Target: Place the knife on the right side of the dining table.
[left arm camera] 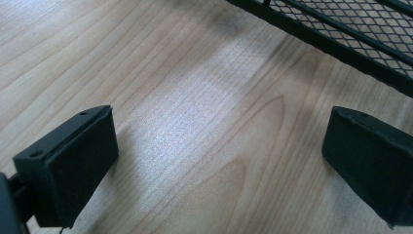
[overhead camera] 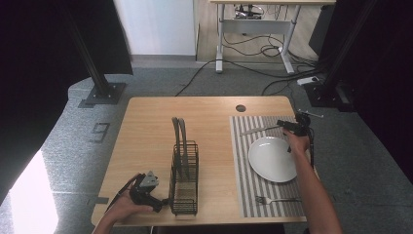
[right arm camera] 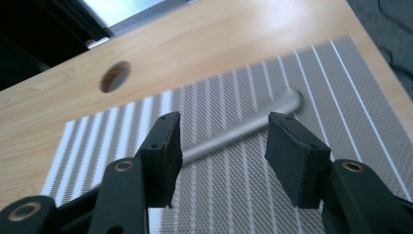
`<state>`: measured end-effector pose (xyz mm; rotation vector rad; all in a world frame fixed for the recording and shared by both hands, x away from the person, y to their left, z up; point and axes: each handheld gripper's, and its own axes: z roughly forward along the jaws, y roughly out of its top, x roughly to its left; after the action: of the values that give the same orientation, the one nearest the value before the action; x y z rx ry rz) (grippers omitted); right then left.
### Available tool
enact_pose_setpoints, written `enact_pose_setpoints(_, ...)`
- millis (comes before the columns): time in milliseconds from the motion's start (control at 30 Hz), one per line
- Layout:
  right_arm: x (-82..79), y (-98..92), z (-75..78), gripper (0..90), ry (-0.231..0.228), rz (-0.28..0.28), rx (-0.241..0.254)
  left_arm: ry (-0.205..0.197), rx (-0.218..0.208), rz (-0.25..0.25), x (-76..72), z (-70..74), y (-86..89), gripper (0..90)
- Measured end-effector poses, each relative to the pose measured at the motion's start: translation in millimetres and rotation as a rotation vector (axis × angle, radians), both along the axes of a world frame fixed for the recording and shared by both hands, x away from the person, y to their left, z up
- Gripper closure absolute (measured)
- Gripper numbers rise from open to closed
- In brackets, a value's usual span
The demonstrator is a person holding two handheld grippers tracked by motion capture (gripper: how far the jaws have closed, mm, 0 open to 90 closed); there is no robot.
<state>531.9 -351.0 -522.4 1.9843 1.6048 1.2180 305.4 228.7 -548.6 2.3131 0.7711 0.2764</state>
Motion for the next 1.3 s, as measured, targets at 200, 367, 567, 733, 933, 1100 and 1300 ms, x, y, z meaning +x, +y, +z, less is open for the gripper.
enact_pose_setpoints(200, 11.5, 16.4, 11.2, 45.6, -0.034, 0.086, -0.105, 0.000, 0.000, -0.001, 0.2, 0.0, 0.0, 0.0)
enact_pose_setpoints(367, 34.8, 29.8, 9.1, 44.1, 0.012, 0.148, -0.199, 0.000, -0.001, 0.000, 0.0, -0.1, 0.1, 0.0)
enact_pose_setpoints(567, 51.9, 39.7, -6.5, 44.3, 0.091, 0.180, -0.325, 0.000, -0.001, 0.000, 0.0, -0.1, 0.1, 0.0)
enact_pose_setpoints(733, 52.9, 42.7, -14.2, 43.9, 0.114, 0.196, -0.347, 0.000, -0.001, 0.000, 0.1, -0.1, 0.1, 0.0)
enact_pose_setpoints(933, 51.1, 40.3, -14.5, 43.6, 0.129, 0.176, -0.336, 0.000, -0.001, 0.000, 0.0, -0.1, 0.1, 0.0)
enact_pose_setpoints(1100, 50.0, 39.0, -14.6, 43.5, 0.130, 0.169, -0.327, 0.000, 0.000, 0.001, -0.1, -0.1, 0.1, 0.0)
enact_pose_setpoints(1300, 49.1, 38.7, -14.5, 43.1, 0.131, 0.151, -0.310, 0.000, 0.000, 0.001, -0.1, -0.1, 0.1, 0.0)
